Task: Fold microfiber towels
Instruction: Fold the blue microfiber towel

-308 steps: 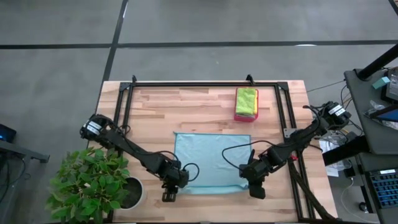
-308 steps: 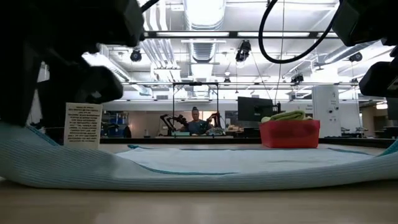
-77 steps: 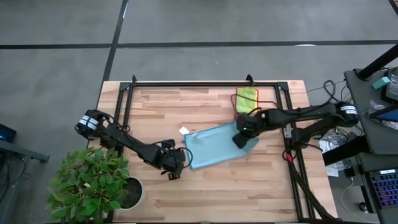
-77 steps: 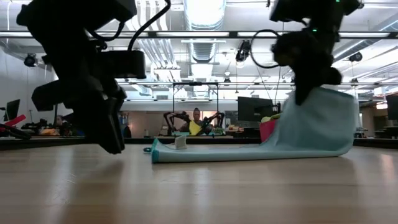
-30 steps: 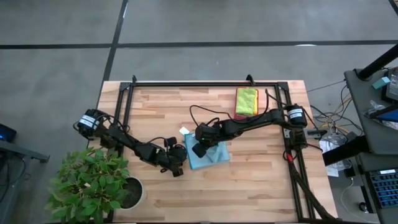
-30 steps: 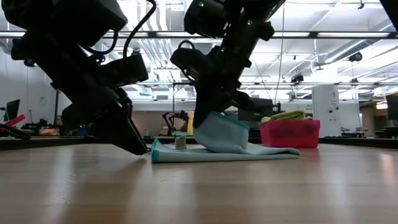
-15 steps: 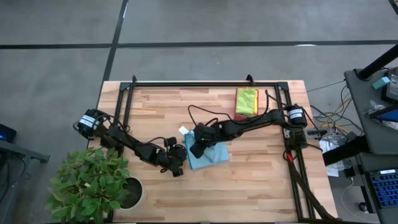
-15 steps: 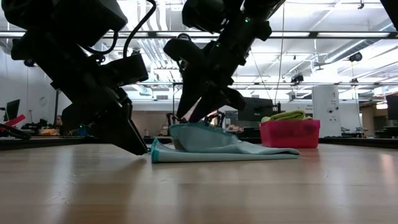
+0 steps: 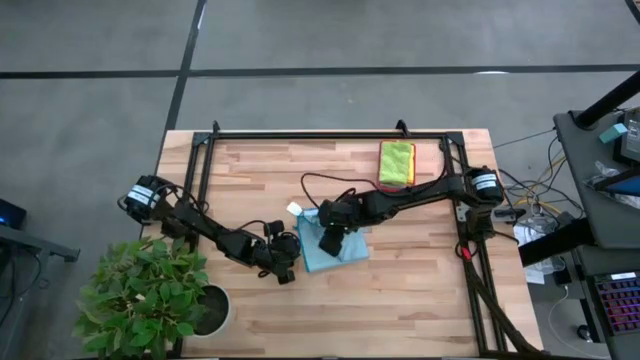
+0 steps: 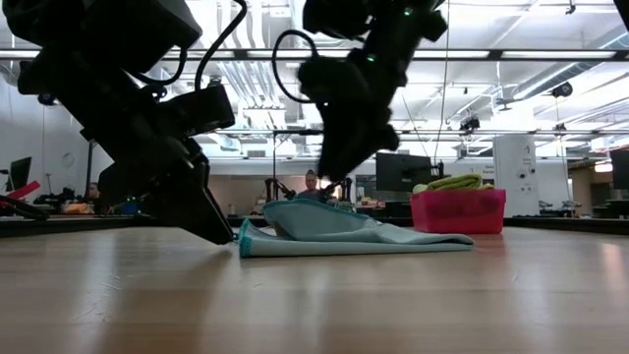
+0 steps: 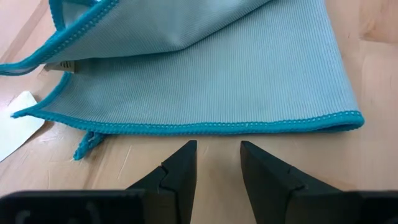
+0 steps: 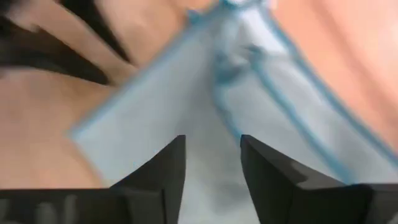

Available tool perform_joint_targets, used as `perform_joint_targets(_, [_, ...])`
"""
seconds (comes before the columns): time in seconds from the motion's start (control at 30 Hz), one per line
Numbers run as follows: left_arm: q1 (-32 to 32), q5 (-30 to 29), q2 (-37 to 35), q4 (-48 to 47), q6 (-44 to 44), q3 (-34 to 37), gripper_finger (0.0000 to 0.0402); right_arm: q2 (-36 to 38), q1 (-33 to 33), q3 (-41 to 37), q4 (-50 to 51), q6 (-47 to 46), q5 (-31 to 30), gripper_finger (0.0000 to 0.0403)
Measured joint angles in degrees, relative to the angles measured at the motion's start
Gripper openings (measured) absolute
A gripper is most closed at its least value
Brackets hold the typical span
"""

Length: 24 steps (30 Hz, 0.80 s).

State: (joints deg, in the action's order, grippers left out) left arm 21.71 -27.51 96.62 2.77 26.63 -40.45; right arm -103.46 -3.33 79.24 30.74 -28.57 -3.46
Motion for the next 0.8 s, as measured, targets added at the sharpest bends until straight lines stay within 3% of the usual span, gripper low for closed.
perform_joint_targets(0.17, [0.0,0.0,0.0,0.1,0.0,0.0,0.0109,0.7,0.0,-1.5,7.9,5.7,-8.8,0.0092])
perform_joint_targets(0.4, [0.0,0.0,0.0,0.3,0.0,0.0,0.0109,0.7,-0.1,-7.3,3.9,8.9,-12.7,0.0015])
perform_joint_targets(0.6, [0.0,0.0,0.0,0.5,0.0,0.0,0.0109,0.2,-1.3,-11.9,-10.8,9.0,-4.6,0.0009])
perform_joint_targets(0.8, [0.0,0.0,0.0,1.2,-0.4,-0.2,0.0109,-3.0,-3.9,-15.5,-41.7,4.9,6.4,0.0009])
